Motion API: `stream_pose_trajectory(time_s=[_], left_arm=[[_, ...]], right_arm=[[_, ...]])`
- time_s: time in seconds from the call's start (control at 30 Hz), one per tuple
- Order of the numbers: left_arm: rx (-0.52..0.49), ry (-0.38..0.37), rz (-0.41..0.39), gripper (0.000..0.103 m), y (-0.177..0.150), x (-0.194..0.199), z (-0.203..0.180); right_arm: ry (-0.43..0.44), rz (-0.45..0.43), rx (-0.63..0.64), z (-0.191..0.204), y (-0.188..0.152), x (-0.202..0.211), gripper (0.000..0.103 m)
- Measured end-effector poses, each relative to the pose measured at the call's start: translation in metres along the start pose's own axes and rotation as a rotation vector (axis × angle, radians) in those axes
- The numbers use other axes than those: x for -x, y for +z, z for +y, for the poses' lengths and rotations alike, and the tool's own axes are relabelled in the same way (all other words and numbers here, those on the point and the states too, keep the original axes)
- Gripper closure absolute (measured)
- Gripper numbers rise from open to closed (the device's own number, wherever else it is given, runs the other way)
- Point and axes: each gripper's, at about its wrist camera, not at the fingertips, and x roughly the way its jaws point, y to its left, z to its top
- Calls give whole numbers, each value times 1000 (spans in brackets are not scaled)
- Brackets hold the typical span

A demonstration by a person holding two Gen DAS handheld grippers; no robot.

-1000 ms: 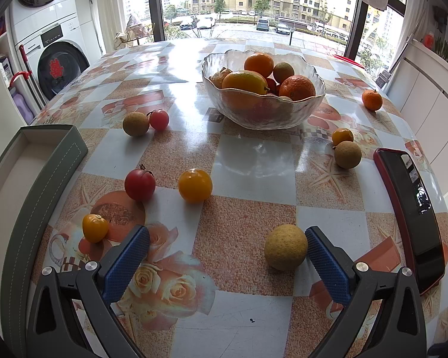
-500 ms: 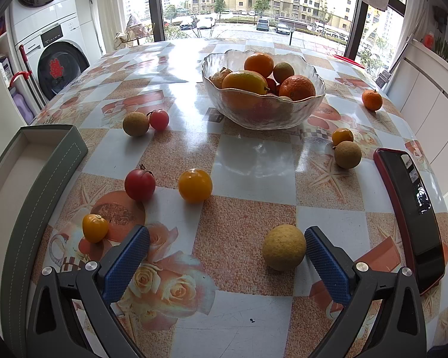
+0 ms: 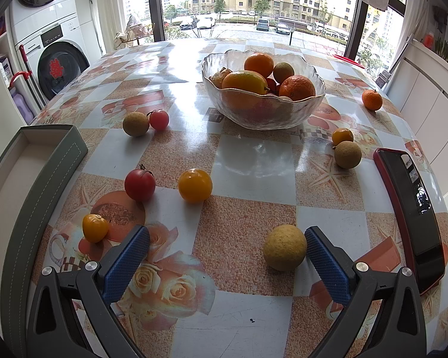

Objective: Organize fruits

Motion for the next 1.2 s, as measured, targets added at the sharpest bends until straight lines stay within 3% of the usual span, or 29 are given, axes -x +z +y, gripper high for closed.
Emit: stream_pose_trajectory(time_s=[0.3,0.53,0.73,0.83,0.97,1.1,1.2], left_arm=[[0,0,0,0,0,0,0],[0,0,0,0,0,0,0],[0,0,0,0,0,0,0],[0,0,0,0,0,0,0],[0,0,0,0,0,0,0],[0,0,0,0,0,0,0],[0,0,0,0,0,0,0]], right_arm=[[-24,-146,-54,-1,-42,10,0],[-79,-328,-170,6,-87,16,0],[-119,-681,-234,34,-165,87,0],[-36,-849,-222,51,-198,153,0],[-42,-1099,-166,80,-224,242,0],[137,-1264,-199,95,-253,305,0],[300,-1324,-198,120,-273,327,0]])
